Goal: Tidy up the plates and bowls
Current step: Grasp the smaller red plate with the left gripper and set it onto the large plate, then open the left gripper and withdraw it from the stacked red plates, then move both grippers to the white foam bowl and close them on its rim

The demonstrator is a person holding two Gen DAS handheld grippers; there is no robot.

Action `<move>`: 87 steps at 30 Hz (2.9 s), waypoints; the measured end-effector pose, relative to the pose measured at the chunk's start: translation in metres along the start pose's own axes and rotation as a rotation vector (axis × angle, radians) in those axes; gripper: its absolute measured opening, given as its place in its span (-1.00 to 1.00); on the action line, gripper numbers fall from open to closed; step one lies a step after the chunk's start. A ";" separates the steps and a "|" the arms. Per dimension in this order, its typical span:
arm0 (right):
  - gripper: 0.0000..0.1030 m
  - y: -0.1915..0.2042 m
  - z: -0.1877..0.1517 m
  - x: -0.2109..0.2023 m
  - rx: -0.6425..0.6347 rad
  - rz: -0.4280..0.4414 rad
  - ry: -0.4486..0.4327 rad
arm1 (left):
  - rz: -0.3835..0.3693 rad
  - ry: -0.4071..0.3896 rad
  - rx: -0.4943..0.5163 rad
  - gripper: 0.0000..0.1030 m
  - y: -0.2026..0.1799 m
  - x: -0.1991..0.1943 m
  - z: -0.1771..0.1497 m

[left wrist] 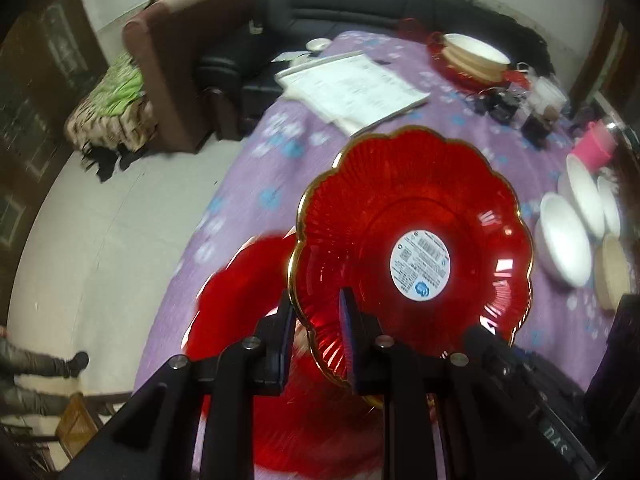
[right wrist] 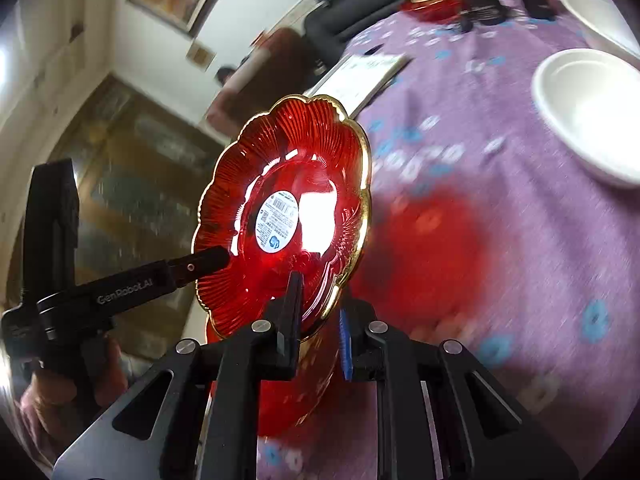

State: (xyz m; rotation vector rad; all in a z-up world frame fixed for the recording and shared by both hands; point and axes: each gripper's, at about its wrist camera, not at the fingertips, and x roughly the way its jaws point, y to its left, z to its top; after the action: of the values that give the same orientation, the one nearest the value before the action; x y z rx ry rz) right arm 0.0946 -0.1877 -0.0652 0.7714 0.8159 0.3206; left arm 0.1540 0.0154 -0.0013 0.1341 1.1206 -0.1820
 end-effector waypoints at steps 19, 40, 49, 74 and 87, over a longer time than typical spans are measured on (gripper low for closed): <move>-0.71 0.049 -0.047 0.043 -0.203 -0.126 0.100 | -0.061 0.065 -0.120 -0.56 0.057 0.022 -0.060; -0.26 0.072 -0.040 0.020 -0.517 -0.354 -0.092 | 0.023 -0.002 -0.086 -0.50 0.061 -0.005 -0.070; 0.02 0.035 -0.021 -0.047 -0.424 -0.307 -0.358 | -0.052 -0.164 -0.063 0.14 0.017 -0.037 -0.072; 0.59 -0.099 0.055 -0.182 -0.188 -0.366 -0.463 | -0.055 -0.408 0.141 0.41 -0.210 -0.009 0.001; 0.59 -0.149 0.086 -0.166 0.044 -0.376 -0.321 | -0.045 -0.313 0.125 0.41 -0.226 0.038 0.028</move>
State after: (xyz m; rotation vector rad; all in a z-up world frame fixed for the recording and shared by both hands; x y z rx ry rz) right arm 0.0457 -0.4210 -0.0474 0.6717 0.6473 -0.1549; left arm 0.1473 -0.2140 -0.0273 0.1845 0.8006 -0.3030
